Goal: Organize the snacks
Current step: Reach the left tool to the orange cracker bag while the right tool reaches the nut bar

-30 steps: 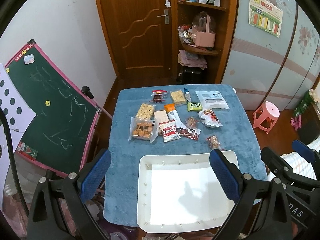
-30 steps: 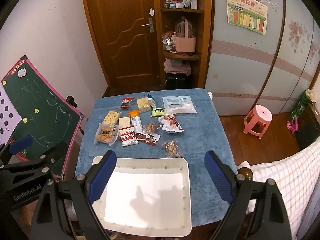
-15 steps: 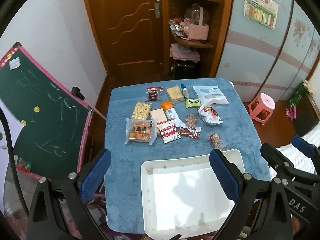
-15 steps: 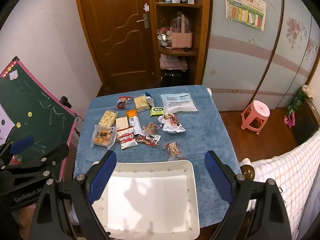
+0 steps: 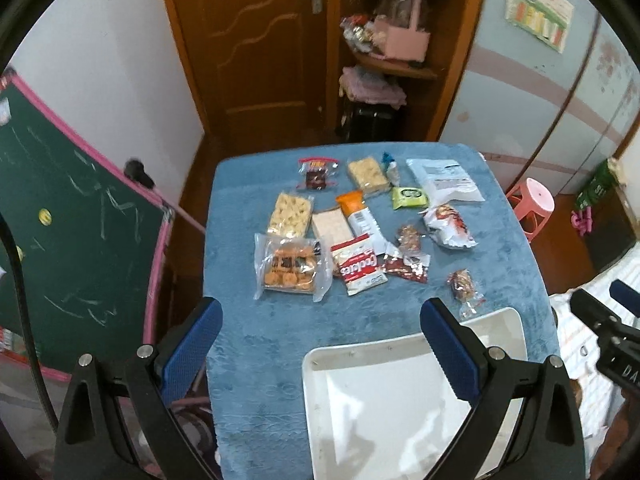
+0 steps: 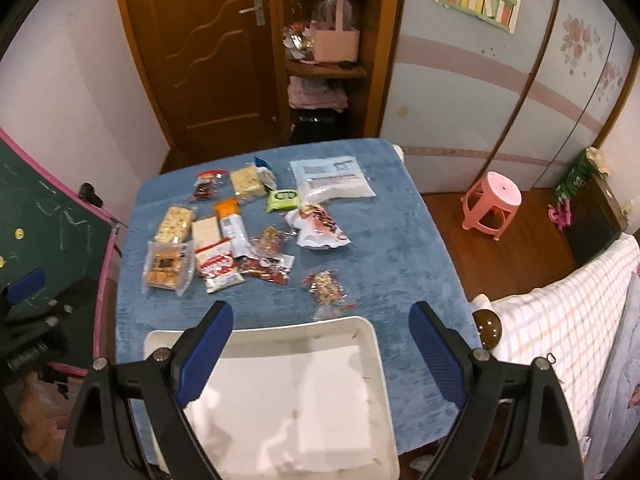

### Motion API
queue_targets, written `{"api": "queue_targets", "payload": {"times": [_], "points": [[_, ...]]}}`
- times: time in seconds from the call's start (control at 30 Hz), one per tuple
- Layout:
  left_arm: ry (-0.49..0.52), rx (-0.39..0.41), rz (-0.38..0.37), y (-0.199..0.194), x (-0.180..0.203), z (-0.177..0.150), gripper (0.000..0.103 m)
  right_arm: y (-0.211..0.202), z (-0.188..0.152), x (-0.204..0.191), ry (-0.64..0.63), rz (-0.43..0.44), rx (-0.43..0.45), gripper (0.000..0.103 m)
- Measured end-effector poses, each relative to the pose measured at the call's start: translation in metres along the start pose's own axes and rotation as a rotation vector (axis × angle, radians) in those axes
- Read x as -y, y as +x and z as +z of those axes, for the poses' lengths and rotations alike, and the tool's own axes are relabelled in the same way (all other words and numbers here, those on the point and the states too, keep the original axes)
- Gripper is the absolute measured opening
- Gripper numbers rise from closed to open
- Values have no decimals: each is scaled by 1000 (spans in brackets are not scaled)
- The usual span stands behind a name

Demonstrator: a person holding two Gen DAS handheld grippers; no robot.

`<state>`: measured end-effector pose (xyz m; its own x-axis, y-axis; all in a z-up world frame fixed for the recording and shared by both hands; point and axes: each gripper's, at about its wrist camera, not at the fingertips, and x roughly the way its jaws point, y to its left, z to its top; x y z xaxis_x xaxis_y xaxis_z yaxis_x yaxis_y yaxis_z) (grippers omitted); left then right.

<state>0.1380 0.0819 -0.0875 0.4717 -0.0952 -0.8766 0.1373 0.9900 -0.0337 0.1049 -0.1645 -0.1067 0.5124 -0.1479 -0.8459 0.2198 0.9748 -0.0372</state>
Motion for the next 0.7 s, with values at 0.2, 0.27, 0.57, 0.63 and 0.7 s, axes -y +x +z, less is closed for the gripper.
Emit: {"api": "queue_targets", "payload": {"times": [0.2,0.27,0.57,0.63,0.7], "points": [[-187,-89,40,46,-72,9,99,57,22,17,-54,-27,-68,90],[-245,-138,57,62,-91,3,99,82,27,21,-61,-13,-114,90],[-435,-332,57,146,-118,-22,99,196,33,32,-23,119,-370,90],[-463,-350,41,161,-115,-18,99,215,32,34,-7,138,-412,90],[-483,-360,34,173,-110,-10,99,233,29,35,-3,143,-456,90]]}}
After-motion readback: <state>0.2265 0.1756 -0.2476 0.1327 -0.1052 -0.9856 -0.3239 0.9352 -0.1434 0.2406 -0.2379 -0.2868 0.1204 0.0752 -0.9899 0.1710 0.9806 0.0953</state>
